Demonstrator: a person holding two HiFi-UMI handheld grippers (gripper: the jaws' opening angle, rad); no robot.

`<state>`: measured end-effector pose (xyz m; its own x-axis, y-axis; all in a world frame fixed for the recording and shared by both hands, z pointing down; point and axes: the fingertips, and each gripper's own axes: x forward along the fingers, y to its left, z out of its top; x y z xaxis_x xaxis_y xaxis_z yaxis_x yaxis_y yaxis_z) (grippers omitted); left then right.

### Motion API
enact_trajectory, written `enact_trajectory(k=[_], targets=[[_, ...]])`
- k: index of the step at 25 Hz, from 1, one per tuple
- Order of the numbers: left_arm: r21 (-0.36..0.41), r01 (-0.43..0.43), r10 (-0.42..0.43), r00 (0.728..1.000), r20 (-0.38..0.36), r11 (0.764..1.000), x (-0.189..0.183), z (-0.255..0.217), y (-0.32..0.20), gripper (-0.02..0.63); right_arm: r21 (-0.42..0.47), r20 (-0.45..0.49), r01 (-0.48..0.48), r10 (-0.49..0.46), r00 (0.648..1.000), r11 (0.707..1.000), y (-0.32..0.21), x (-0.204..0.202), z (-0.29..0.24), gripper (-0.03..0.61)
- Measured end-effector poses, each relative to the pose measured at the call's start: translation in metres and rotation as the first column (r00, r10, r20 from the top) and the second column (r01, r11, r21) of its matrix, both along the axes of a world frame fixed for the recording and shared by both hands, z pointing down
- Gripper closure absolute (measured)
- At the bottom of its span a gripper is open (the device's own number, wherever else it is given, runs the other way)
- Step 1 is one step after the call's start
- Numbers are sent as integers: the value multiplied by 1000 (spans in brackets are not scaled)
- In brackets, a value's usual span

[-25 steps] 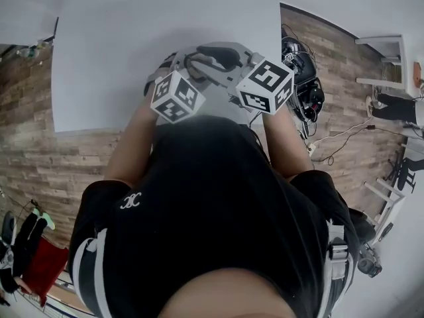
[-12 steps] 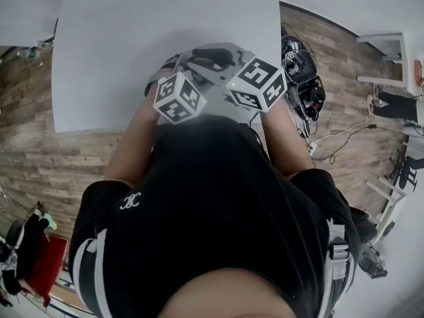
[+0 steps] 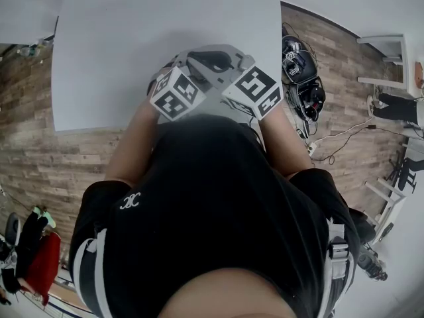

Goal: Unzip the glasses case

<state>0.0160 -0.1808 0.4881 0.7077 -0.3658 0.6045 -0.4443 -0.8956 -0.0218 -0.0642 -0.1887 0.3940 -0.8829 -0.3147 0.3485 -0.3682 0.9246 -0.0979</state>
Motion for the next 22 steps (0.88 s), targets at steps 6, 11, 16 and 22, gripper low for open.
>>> enact_trajectory(k=[6,11,16,22], targets=[[-13,37,-37,999,-27,999,-8,-5,-5,324,-20,62,-80,81,995,997,-11,19,-8,560],[-36,45,-47,997,-63,998,-5,-8,-10,324,-33,90,-164,166,982,986,-21,25,-9,560],[-43,66,-69,994,-83,997,-8,-14,-14,324,-73,84,-276,282,956,958,-33,48,1,560],[-51,54,-59,993,-102,997,-3,-12,-11,324,-134,84,-298,311,947,945,-35,60,12,560]])
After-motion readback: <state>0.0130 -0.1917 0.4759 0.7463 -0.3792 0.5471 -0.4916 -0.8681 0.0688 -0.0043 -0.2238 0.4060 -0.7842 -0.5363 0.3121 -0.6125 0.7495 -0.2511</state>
